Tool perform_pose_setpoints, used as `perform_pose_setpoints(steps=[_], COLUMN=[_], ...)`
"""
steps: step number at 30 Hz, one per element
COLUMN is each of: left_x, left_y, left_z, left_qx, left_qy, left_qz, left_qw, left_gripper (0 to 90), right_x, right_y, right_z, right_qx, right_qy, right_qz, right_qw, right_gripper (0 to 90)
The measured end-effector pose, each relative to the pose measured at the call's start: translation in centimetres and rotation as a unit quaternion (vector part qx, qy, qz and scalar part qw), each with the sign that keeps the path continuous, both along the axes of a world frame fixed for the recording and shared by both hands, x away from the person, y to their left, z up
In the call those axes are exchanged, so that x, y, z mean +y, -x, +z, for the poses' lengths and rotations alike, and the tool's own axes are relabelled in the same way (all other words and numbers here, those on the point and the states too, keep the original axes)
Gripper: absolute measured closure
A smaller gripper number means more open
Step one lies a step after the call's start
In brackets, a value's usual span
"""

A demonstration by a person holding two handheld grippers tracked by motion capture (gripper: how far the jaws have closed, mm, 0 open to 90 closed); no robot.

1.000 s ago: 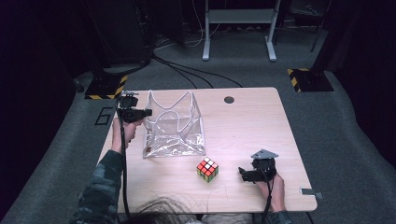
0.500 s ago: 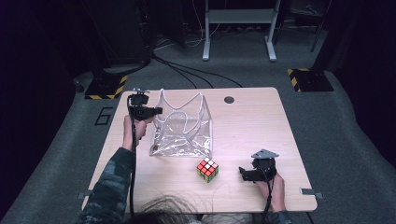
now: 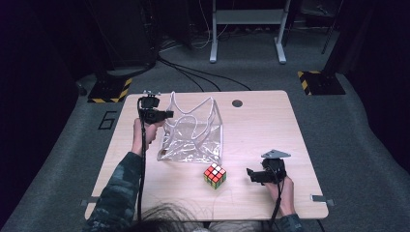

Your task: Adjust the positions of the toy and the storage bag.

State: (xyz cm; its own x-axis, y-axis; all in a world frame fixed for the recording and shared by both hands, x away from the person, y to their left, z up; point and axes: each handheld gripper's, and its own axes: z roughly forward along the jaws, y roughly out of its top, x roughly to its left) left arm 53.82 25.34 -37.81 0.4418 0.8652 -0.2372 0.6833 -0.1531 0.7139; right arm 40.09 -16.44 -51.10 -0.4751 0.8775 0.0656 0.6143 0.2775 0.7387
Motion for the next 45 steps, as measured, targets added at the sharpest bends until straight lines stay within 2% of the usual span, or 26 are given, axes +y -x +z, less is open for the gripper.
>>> perform_pose_setpoints(steps=[3,10,14,17,23,30,35,39,42,43,44,45], left_x=[-0.1,0.2,0.0,-0.2,-0.3,-0.6,-0.8,-0.9,-0.9,-0.8,-0.8,-0.7], left_y=[0.0,-0.1,-0.1,-0.1,-0.1,-0.2,-0.2,-0.2,-0.2,-0.1,-0.1,-0.1], left_z=[0.0,0.0,0.0,0.0,0.0,0.0,-0.1,-0.1,-0.1,-0.1,-0.1,-0.1], left_qx=[0.000,0.003,0.002,0.003,0.003,0.003,0.002,0.001,-0.001,-0.001,-0.002,-0.002], left_qy=[0.003,0.012,0.009,0.012,0.012,0.013,0.012,0.013,0.011,0.011,0.011,0.010], left_qz=[0.001,0.002,-0.005,-0.005,-0.006,-0.007,-0.009,-0.009,-0.010,-0.008,-0.008,-0.010], left_qw=[1.0000,0.9999,1.0000,0.9999,0.9999,0.9999,0.9999,0.9999,0.9999,0.9999,0.9999,0.9999], left_gripper=[87.8,87.8,87.8,87.8,87.8,87.8,87.8,87.8,87.7,87.7,87.7,87.7], right_x=[0.7,3.5,5.4,6.5,8.7,10.9,12.1,12.6,12.7,12.7,12.7,12.6], right_y=[-0.5,-2.2,-3.5,-4.5,-6.6,-8.5,-9.4,-10.0,-10.3,-10.4,-10.4,-10.6], right_z=[1.7,6.3,8.9,10.6,13.3,14.9,15.3,15.3,14.9,14.8,14.7,14.5], right_qx=[-0.001,-0.013,-0.022,-0.027,-0.029,-0.026,-0.021,-0.019,-0.003,0.000,0.003,0.001], right_qy=[-0.009,-0.012,-0.028,-0.040,-0.044,-0.055,-0.052,-0.033,-0.018,-0.012,-0.006,0.003], right_qz=[0.003,0.042,0.057,0.066,0.084,0.096,0.098,0.090,0.087,0.085,0.074,0.073], right_qw=[1.0000,0.9990,0.9977,0.9966,0.9951,0.9936,0.9936,0.9953,0.9960,0.9963,0.9972,0.9973], right_gripper=[9.4,10.5,12.0,12.1,12.6,13.5,15.8,30.6,40.1,47.4,49.9,56.3])
